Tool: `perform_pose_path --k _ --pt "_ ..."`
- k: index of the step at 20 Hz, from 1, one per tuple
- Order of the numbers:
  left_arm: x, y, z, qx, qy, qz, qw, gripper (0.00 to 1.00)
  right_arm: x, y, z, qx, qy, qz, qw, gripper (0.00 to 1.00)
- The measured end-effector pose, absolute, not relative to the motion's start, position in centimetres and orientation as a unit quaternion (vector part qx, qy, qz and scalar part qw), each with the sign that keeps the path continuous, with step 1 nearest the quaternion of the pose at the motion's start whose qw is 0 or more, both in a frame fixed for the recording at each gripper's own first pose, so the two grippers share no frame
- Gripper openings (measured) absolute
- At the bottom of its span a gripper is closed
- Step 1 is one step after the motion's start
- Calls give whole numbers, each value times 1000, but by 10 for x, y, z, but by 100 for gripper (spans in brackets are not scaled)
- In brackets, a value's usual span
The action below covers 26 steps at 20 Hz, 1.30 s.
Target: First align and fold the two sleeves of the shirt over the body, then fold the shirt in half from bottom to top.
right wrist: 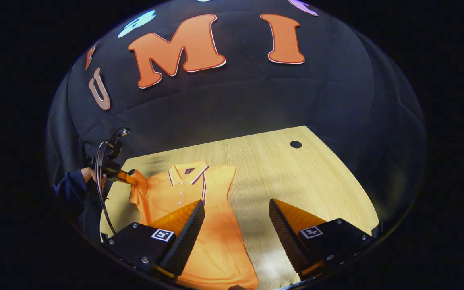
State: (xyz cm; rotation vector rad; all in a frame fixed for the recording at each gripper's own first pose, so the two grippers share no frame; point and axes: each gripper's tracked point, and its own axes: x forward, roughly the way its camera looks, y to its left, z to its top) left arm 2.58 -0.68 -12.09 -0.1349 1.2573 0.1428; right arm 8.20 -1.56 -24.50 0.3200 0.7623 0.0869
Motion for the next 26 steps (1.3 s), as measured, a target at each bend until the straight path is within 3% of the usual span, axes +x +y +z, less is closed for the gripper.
perform_pose_path --k 5,9,12,13,15,16,17,20,26 --pt "47 -67 -110 -59 574 7 817 5 77 -19 -247 152 372 46 915 98" --pt "54 -120 -87 -92 544 -60 832 18 73 -26 -247 164 369 45 914 98" --pt "53 -130 -65 -74 518 -78 848 45 74 -33 -246 165 361 43 917 98" --pt "50 -131 -63 -64 507 -80 856 64 75 -34 -243 166 355 45 919 98" --pt "44 -131 -48 -46 486 -75 869 88 77 -35 -239 166 343 47 923 98" --pt "39 -131 -39 -44 475 -68 877 91 78 -37 -237 159 335 47 927 98" --pt "33 -132 -28 -41 461 -63 884 86 81 -38 -233 148 324 49 933 98" --pt "17 -131 5 -38 414 -39 909 98 86 -34 -212 125 281 58 950 98" --pt "-31 -132 81 -40 296 17 954 99 86 -17 -159 92 183 94 974 99"
